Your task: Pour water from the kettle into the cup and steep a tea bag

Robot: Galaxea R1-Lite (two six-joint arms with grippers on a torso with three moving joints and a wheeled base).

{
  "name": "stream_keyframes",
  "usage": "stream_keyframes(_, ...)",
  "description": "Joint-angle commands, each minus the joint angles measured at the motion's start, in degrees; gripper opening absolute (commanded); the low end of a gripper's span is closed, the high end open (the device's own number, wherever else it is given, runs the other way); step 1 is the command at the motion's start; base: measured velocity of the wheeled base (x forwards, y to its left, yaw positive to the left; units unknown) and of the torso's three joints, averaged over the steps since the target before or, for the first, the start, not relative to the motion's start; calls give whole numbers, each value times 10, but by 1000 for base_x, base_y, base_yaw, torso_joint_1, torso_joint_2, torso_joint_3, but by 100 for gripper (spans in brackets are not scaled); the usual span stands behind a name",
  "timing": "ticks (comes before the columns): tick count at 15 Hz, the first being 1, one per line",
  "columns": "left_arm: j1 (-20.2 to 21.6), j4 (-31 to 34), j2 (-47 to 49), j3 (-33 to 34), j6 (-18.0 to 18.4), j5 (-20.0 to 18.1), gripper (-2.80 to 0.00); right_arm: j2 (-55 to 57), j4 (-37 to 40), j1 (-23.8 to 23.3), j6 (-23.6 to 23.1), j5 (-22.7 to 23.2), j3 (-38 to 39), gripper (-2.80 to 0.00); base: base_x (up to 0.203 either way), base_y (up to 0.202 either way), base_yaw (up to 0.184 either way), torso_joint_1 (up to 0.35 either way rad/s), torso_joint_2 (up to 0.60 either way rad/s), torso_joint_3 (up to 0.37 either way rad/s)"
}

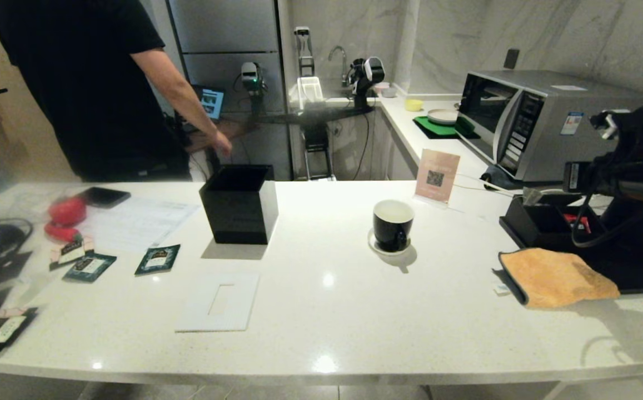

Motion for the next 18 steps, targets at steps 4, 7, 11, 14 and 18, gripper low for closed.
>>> stream_keyframes(4, 0, 0, 0, 0, 0, 0, -280, 80, -53, -15, -4, -2, -10, 0, 0, 0, 0, 0, 0, 0)
stream_keyframes(7, 0, 0, 0, 0, 0, 0, -280, 113, -117, -15, -4, -2, -12, 0, 0, 0, 0, 0, 0, 0)
stream_keyframes(11, 0, 0, 1, 0, 0, 0, -280, 150, -148, -15, -4, -1, -34, 0, 0, 0, 0, 0, 0, 0)
stream_keyframes(14, 0, 0, 1, 0, 0, 0, -280, 174, -147, -15, -3, -1, -63, 0, 0, 0, 0, 0, 0, 0)
stream_keyframes(18, 0, 0, 1, 0, 0, 0, -280, 197, -162, -15, -3, -2, -73, 0, 0, 0, 0, 0, 0, 0)
